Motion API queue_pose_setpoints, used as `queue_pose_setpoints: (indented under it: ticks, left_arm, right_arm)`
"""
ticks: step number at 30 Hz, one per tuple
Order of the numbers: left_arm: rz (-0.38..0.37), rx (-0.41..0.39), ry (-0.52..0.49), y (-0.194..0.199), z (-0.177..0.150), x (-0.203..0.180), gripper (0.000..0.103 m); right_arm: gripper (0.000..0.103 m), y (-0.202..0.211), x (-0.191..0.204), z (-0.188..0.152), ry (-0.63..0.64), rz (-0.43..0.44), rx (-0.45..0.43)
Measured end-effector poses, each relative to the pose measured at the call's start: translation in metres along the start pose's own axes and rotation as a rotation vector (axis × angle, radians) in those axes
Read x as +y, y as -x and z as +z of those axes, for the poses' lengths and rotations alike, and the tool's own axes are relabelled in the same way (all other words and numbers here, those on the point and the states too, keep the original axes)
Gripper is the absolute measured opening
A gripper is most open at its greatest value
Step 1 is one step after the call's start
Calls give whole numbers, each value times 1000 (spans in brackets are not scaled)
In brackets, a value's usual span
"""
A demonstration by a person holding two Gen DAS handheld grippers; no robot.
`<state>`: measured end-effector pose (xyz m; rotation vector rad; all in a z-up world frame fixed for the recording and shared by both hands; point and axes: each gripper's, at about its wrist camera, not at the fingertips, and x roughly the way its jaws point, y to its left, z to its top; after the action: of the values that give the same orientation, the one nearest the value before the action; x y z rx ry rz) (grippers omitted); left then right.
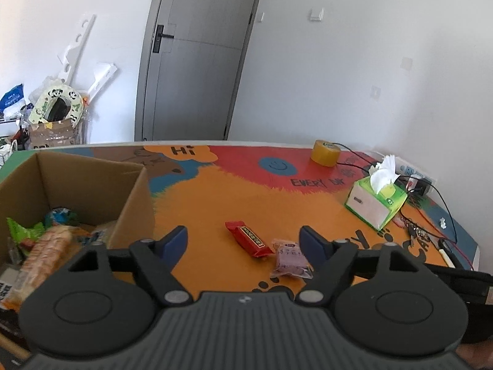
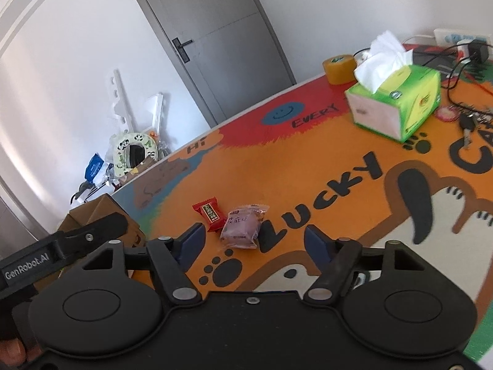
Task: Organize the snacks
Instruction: 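Move both grippers back toward the red bar and pink pack on the table, then grasp the red snack bar with the left gripper while right grasps the pink pack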
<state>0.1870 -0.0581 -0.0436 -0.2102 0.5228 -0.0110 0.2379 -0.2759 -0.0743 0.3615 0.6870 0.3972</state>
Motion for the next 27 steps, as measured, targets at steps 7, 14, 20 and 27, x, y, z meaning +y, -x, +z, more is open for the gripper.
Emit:
queue_pose_setpoints:
  ticks: [7, 14, 20, 27]
  left_arm:
    - [14, 25, 36, -21, -1, 4, 69]
    - [61, 37, 58, -36, 3, 9, 62]
    - [85, 52, 63, -46, 2, 8, 61]
    - [84, 80, 42, -64, 0, -5, 62]
  right_arm:
    - [66, -30, 7, 4, 23, -1, 38]
    - [64, -54, 11, 6, 30, 13, 59]
    - [41, -74, 13, 2, 58, 8, 106]
    - [31, -68, -7, 7, 45, 6, 88]
